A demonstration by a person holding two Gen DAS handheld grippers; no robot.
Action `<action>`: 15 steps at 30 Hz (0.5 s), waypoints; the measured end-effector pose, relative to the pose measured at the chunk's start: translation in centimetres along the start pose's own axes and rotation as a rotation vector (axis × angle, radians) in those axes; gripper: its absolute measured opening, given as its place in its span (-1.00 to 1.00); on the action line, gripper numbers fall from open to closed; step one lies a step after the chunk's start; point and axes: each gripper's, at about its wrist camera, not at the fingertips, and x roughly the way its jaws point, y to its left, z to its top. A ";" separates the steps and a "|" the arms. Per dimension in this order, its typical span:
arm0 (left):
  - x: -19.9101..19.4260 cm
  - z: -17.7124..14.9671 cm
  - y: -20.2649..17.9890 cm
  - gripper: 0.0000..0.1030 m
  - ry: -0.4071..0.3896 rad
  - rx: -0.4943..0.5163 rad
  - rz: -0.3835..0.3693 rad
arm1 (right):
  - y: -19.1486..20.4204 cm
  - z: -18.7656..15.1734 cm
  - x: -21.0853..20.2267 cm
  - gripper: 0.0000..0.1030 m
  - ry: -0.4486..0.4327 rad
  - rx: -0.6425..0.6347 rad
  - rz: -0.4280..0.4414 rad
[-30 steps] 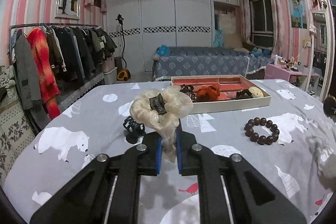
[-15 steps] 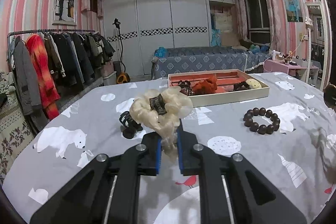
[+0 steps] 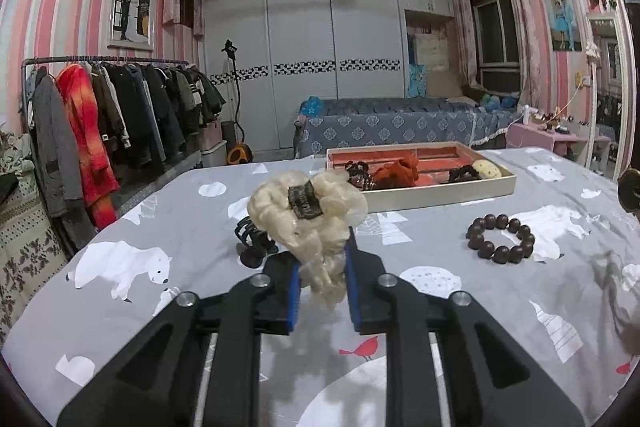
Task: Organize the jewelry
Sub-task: 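Hold the scrunchie and watch raised above the sheet with both tools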
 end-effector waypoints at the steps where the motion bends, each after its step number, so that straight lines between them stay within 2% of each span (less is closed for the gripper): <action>1: 0.0 0.0 0.1 -0.61 -0.001 -0.002 -0.002 | 0.0 0.0 -0.1 -0.70 -0.005 -0.002 -0.002; 6: -0.4 0.0 -0.3 -0.75 -0.020 0.013 -0.017 | 0.8 -0.1 -1.1 -0.72 -0.059 -0.047 0.004; 11: -0.6 -0.1 -0.5 -0.77 -0.032 0.019 -0.028 | 1.6 -0.1 -1.3 -0.73 -0.072 -0.084 -0.006; 15: -1.0 -0.1 -0.3 -0.79 -0.053 0.006 0.009 | 1.1 -0.1 -1.3 -0.73 -0.070 -0.062 -0.012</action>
